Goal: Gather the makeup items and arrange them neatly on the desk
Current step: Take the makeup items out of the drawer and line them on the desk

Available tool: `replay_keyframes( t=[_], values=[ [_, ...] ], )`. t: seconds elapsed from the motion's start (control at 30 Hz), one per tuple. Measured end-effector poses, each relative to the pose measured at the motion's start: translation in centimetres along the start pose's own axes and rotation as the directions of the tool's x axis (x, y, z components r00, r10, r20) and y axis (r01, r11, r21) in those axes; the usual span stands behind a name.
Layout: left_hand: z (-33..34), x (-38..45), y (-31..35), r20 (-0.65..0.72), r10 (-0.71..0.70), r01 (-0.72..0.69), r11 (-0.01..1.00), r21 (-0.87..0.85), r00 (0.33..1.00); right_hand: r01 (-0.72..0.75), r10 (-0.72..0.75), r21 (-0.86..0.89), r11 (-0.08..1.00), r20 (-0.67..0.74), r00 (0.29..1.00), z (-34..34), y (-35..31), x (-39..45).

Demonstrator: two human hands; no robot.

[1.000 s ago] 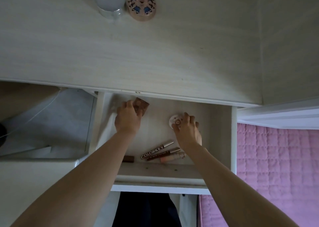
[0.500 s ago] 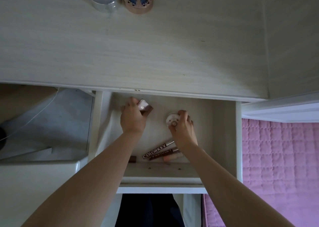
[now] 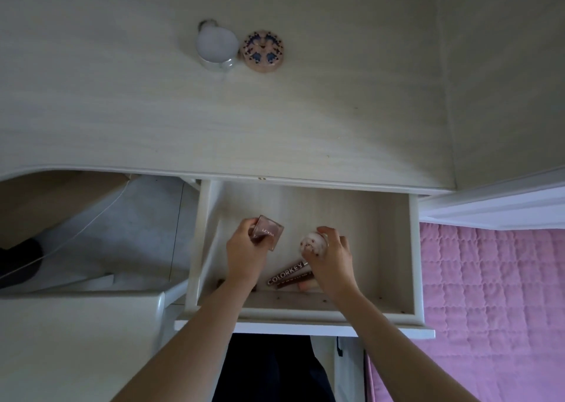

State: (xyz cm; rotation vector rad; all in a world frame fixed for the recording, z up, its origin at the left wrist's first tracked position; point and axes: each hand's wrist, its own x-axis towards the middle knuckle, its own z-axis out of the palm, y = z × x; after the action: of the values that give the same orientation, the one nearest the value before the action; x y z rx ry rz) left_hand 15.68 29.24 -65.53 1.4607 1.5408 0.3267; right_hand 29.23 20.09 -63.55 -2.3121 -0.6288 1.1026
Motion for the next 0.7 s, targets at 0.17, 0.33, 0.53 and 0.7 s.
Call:
replay_keyframes(
  t=[0.17,0.33,0.53,0.7],
  values=[
    [-2.7,-2.2,2.7,-0.051,-0.028,0.023,0.995,-0.098,0.998,0.042,-0.038,0.116,0.992,-0.036,0.999,-1.5,-3.1,-3.1],
    [-5.6,-2.7,5.7,-0.08,-0.062,0.042,0.972,-0.229,0.995,0.123,-0.107,0.202,0.972,-0.088,0.99,-2.9,-6.8,-4.4],
    [-8.9,-0.8,9.8,-0.127,0.02,-0.058,0.952,-0.301,0.992,0.177,-0.154,0.257,0.95,-0.106,0.982,-4.3,-12.4,-2.7],
    [-11.1,3.2,12.4,-0.176,0.048,-0.093,0.962,-0.258,0.983,0.193,-0.171,0.235,0.953,-0.111,0.979,-4.6,-17.2,0.5]
  ],
)
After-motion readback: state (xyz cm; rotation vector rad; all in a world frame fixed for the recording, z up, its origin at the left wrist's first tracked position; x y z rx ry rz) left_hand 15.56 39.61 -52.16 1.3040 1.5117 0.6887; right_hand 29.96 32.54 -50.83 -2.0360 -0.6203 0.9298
